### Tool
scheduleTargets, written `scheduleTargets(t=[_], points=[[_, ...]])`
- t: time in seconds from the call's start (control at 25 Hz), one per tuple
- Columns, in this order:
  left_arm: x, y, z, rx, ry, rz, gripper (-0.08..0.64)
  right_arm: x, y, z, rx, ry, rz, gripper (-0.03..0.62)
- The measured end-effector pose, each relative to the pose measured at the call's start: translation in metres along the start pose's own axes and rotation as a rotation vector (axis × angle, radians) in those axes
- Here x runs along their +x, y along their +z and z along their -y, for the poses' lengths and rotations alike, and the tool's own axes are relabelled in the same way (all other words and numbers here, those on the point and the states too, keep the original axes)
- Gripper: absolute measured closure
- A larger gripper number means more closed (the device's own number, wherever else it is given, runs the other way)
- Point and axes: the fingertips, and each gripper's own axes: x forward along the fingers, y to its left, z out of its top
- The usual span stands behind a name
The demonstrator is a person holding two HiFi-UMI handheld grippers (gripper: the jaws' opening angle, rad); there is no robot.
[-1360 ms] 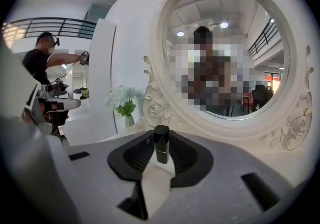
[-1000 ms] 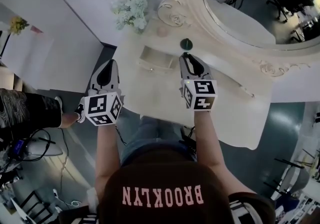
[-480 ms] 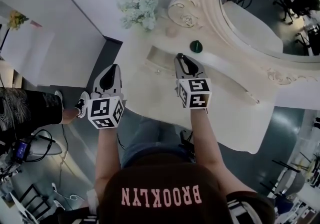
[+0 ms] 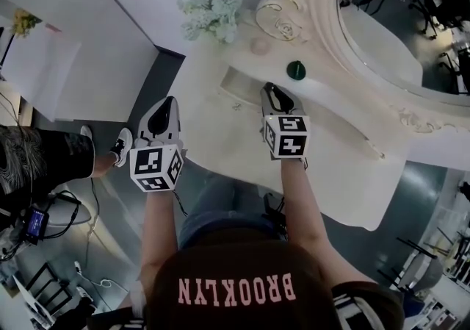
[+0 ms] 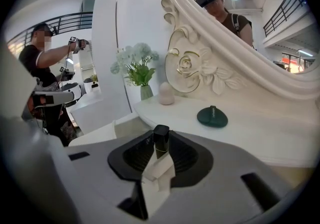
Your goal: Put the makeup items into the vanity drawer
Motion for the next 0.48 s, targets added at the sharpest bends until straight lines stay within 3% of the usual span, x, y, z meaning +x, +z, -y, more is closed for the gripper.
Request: scheduleTargets(t=[0.48], points=[[0.01,-0.001,0.01,-0.002,-0.012,0.0,0.554,0.011,-0.019,0.002,0.001,-0.019,-0.054,0.509]])
